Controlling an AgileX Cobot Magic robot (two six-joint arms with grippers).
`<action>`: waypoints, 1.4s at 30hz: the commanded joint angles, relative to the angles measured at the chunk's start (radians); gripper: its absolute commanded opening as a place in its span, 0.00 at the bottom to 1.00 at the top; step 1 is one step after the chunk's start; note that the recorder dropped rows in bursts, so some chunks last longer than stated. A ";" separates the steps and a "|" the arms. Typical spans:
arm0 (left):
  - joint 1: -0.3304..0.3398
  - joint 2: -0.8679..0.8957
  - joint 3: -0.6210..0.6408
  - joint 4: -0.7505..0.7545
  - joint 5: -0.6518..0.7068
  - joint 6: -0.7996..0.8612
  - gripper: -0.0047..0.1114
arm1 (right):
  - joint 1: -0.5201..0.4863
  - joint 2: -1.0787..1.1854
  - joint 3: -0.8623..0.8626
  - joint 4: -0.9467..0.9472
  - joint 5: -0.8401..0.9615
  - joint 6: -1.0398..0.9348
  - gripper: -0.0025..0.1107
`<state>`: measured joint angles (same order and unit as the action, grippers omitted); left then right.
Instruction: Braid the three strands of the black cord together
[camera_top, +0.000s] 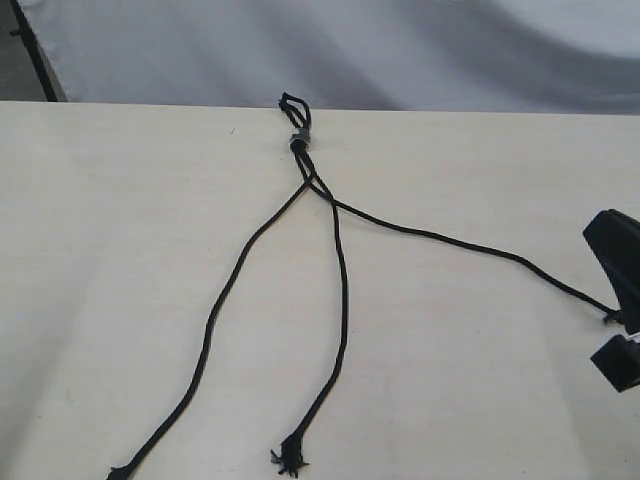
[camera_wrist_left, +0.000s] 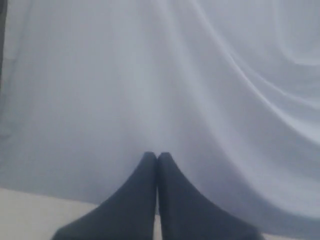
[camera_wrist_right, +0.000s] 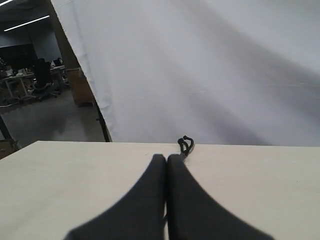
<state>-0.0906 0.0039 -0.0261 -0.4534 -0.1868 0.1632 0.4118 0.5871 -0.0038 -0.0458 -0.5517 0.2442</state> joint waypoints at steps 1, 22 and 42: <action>0.002 -0.002 -0.086 0.010 -0.067 -0.049 0.04 | 0.003 -0.006 0.004 -0.004 0.008 0.003 0.02; -0.653 1.637 -0.826 -0.109 0.444 0.276 0.13 | -0.003 -0.006 0.004 0.692 0.015 -0.501 0.02; -0.695 1.940 -0.981 -0.044 0.537 0.285 0.19 | -0.003 -0.006 0.004 0.692 0.019 -0.494 0.02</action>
<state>-0.7812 1.9338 -1.0077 -0.5266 0.3149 0.4471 0.4118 0.5862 -0.0038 0.6434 -0.5330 -0.2455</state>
